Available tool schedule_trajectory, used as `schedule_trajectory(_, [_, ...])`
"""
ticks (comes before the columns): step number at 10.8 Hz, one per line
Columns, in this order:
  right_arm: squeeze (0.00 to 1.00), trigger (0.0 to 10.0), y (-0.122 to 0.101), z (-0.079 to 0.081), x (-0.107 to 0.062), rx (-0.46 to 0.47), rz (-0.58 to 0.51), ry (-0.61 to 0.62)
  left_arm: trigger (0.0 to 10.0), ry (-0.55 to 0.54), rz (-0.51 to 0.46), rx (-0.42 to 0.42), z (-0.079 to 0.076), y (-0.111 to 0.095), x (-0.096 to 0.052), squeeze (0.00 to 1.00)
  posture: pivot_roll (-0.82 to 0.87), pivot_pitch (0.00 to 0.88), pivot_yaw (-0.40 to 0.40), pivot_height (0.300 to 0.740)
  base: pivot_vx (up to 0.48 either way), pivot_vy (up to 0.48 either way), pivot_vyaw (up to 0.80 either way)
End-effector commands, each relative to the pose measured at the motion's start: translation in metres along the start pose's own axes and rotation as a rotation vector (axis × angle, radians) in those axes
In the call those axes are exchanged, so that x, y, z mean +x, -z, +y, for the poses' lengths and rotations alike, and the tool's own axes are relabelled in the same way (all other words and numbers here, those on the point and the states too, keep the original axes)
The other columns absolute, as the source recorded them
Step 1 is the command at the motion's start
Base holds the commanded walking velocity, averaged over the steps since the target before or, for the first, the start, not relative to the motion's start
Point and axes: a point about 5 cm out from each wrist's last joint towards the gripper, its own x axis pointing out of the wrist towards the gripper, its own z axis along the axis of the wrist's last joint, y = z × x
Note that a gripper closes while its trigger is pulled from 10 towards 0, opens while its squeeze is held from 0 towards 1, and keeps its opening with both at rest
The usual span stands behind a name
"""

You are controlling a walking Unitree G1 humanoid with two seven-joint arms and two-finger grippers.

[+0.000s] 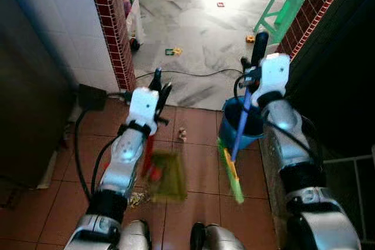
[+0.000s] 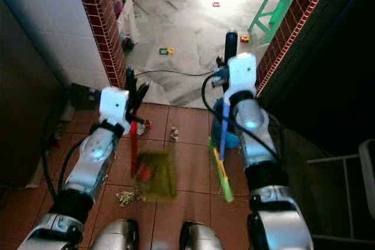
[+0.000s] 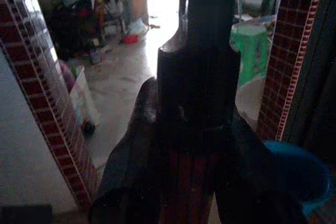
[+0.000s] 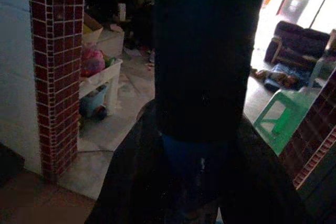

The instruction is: Sweep floor

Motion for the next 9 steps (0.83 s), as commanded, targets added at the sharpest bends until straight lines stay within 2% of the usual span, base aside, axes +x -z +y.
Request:
schedule_trajectory(1, [0.00,10.0,-0.002,-0.001,0.002,0.026,-0.003,0.011,10.0,0.020,-0.057,-0.024,-0.006,-0.012,0.004,0.00,0.02,0.100,-0.060,0.740,0.000,0.000,0.00])
schedule_trajectory(3, [0.00,10.0,0.006,0.001,0.002,0.158,0.073,0.051,10.0,-0.001,-0.046,-0.085,-0.011,-0.012,0.006,0.00,0.02,0.099,-0.062,0.740,0.000,0.000,0.00])
schedule_trajectory(4, [0.00,10.0,0.007,0.003,0.005,0.307,0.103,0.065,10.0,-0.002,-0.049,-0.105,-0.014,-0.015,0.009,0.00,0.02,0.099,-0.062,0.740,0.000,0.000,0.00])
schedule_trajectory(5, [0.00,10.0,-0.002,0.004,0.009,0.398,0.068,0.046,10.0,0.000,-0.050,-0.108,-0.015,-0.016,0.010,0.00,0.02,0.094,-0.063,0.740,0.000,0.000,0.00])
schedule_trajectory(6, [0.00,10.0,-0.014,0.006,0.013,0.448,0.033,0.016,10.0,0.000,-0.046,-0.112,-0.015,-0.015,0.010,0.00,0.02,0.094,-0.060,0.740,0.000,0.000,0.00])
schedule_trajectory(7, [0.00,10.0,-0.030,0.015,0.017,0.516,0.007,-0.107,10.0,0.021,-0.025,-0.122,-0.020,-0.011,0.009,0.00,0.01,0.095,-0.054,0.740,0.000,0.000,0.00])
schedule_trajectory(9, [0.00,10.0,-0.034,0.021,0.016,0.607,0.017,-0.205,10.0,0.023,-0.027,-0.125,-0.023,-0.011,0.009,0.00,0.00,0.097,-0.059,0.740,0.000,0.000,0.00])
